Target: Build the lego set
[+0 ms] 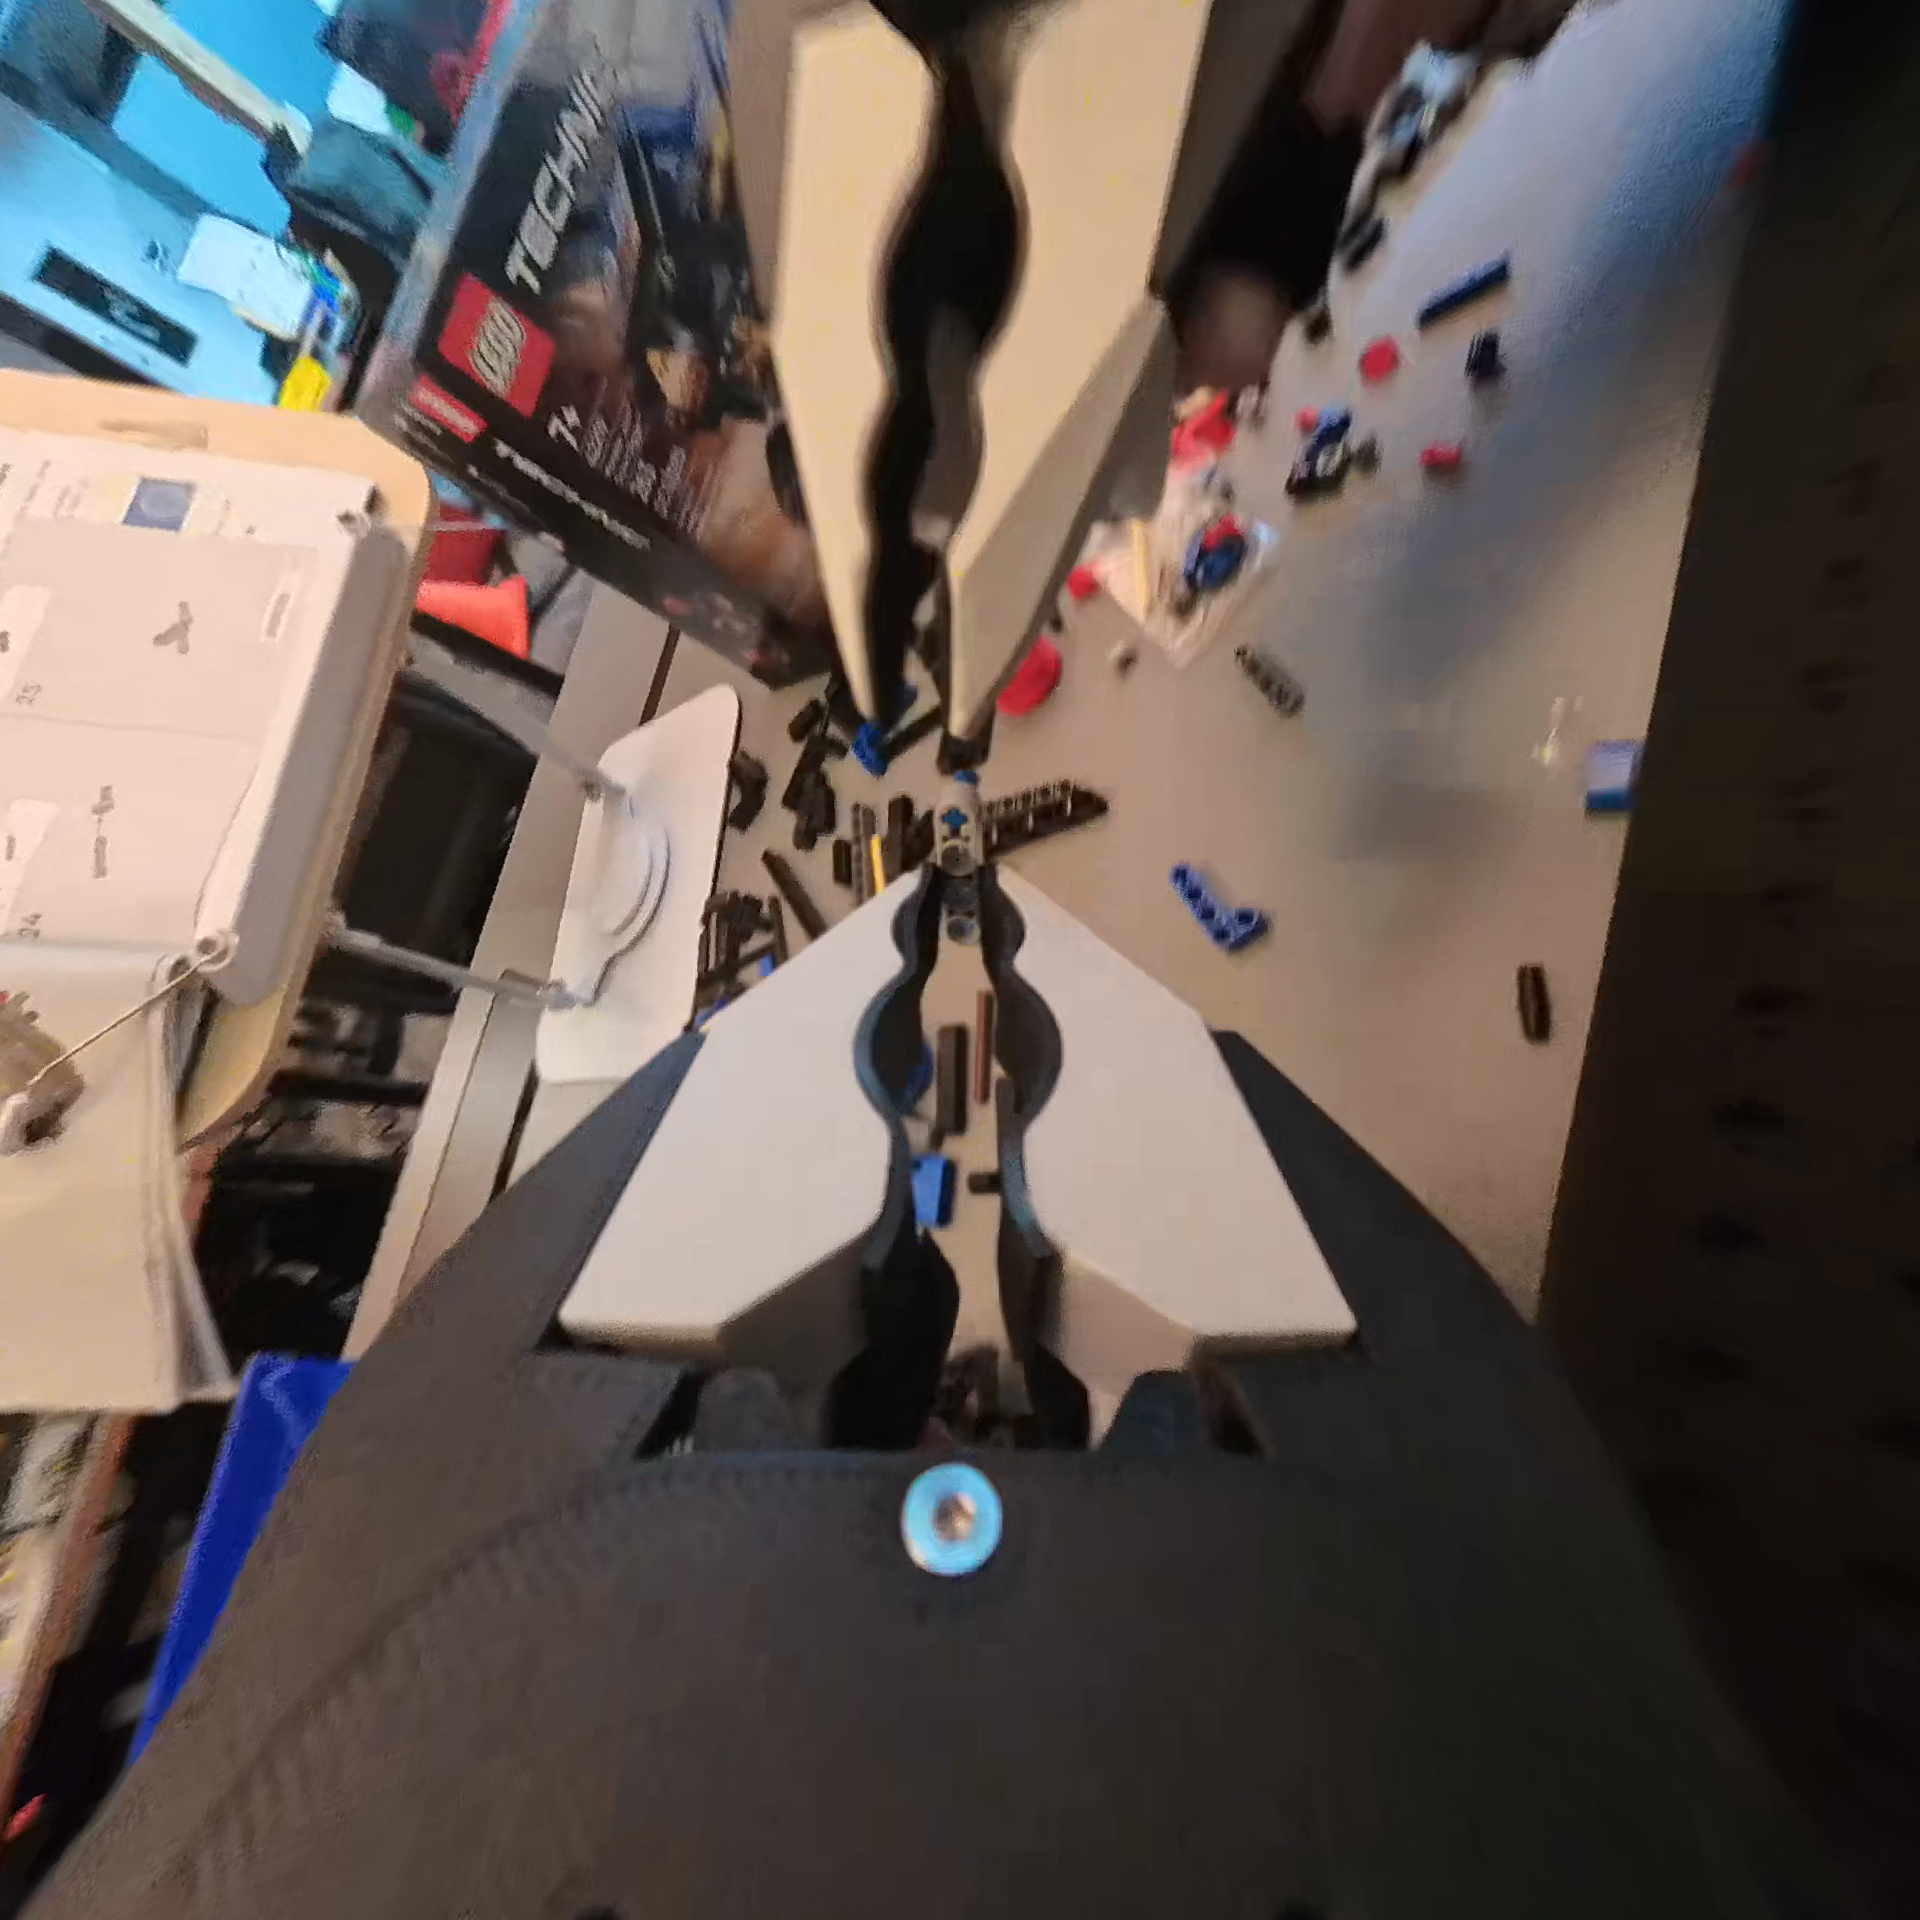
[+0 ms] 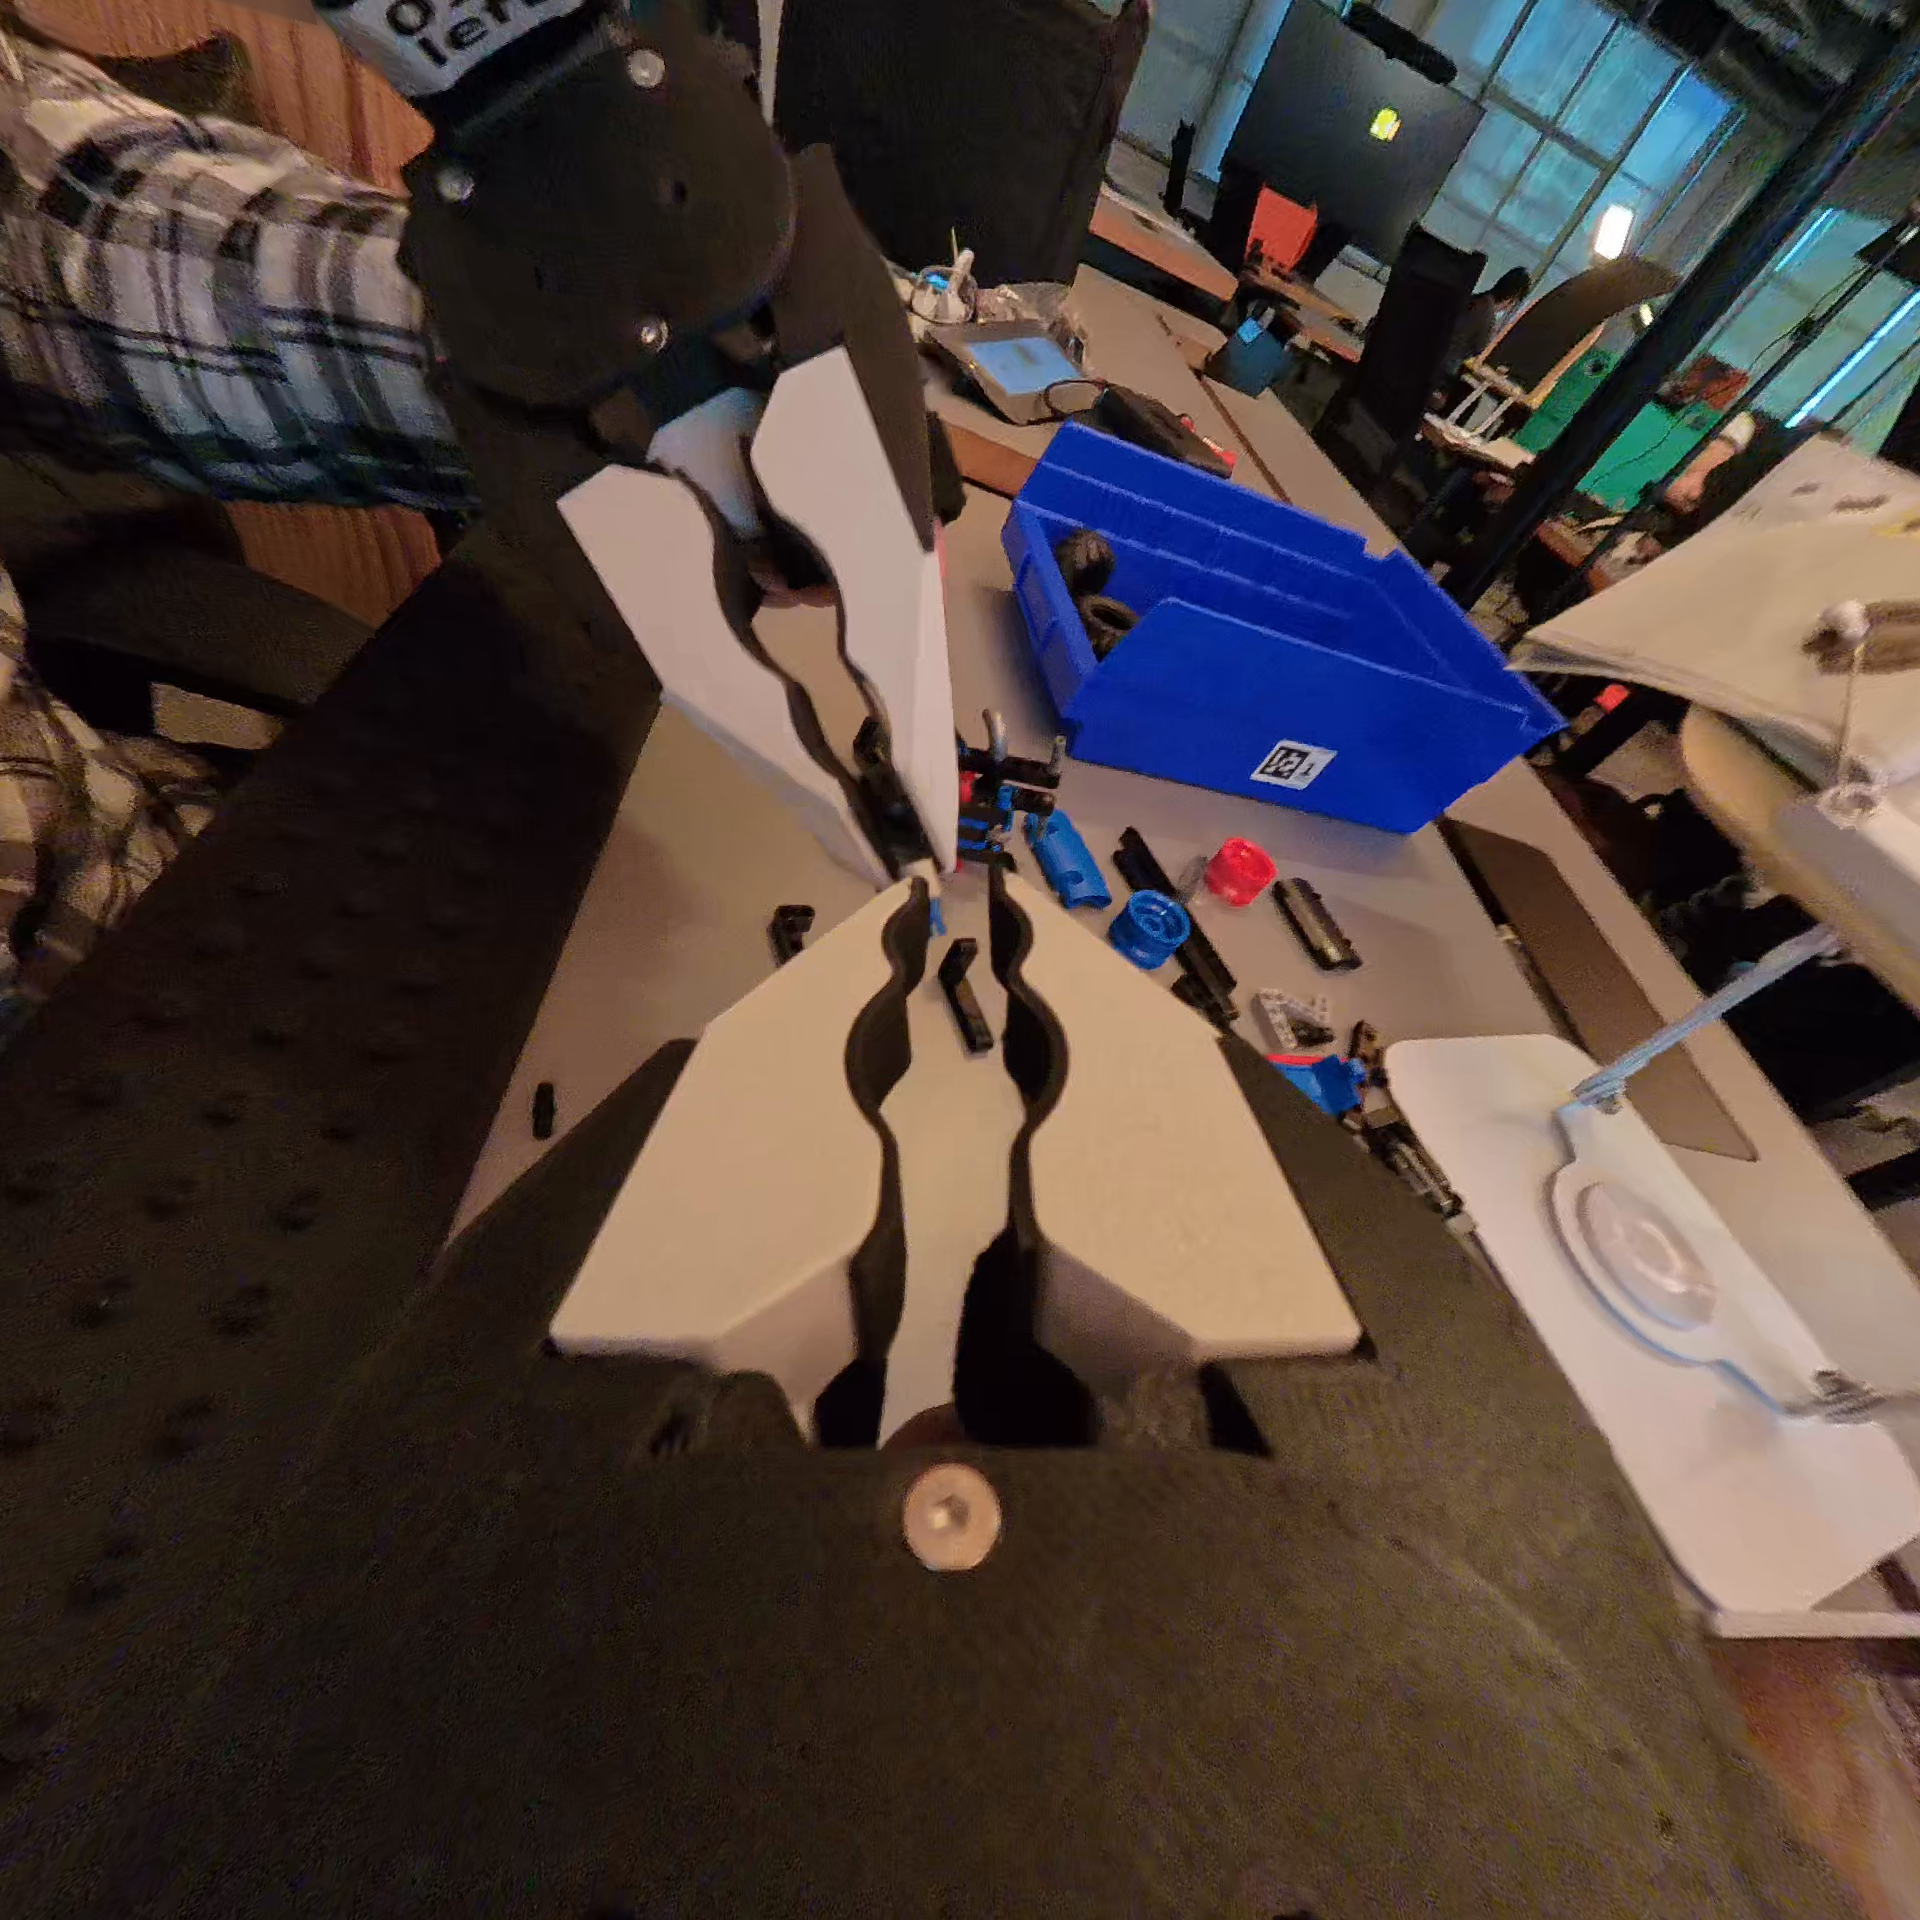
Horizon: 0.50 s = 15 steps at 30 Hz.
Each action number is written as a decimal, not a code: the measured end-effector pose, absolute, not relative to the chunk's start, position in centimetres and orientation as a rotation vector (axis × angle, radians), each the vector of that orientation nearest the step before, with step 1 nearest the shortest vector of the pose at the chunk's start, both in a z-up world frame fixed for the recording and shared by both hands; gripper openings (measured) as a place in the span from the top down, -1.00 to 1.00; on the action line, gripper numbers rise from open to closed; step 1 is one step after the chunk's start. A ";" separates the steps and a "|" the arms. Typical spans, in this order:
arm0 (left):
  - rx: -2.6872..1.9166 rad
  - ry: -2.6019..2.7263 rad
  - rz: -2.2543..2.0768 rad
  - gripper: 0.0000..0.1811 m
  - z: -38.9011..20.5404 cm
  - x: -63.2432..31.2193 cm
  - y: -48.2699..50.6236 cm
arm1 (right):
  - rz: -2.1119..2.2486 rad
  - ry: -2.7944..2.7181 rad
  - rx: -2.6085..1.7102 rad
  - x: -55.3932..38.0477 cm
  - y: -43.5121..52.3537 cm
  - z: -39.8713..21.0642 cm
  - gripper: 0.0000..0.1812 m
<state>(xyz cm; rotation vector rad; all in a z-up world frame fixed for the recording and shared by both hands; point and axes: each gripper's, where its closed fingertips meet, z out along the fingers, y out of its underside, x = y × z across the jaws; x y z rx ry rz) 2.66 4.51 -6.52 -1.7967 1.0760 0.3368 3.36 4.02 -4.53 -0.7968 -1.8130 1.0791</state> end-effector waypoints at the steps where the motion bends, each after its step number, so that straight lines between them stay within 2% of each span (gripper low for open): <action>1: -1.814 1.086 0.392 0.95 -6.7 2.3 4.3 | 1.041 -1.824 -0.784 3.2 3.8 -4.3 0.84; 5: -1.856 1.073 0.408 0.95 -6.7 1.9 3.2 | 0.910 -1.920 -0.712 2.1 2.0 -5.1 0.83; 8: -1.862 1.051 0.423 0.95 -6.1 1.3 2.5 | 0.794 -1.979 -0.669 1.1 1.4 -6.0 0.93; 13: -1.860 0.998 0.445 0.94 -5.7 0.3 1.2 | 0.868 -1.996 -0.652 0.1 -0.1 -5.5 0.93; 14: -1.868 0.970 0.419 0.91 -5.6 0.0 0.8 | 0.925 -1.984 -0.662 -0.1 -0.4 -5.2 0.93; 15: -1.889 0.941 0.389 0.77 -5.6 -0.4 0.3 | 0.985 -1.970 -0.669 -0.3 -0.7 -4.7 0.93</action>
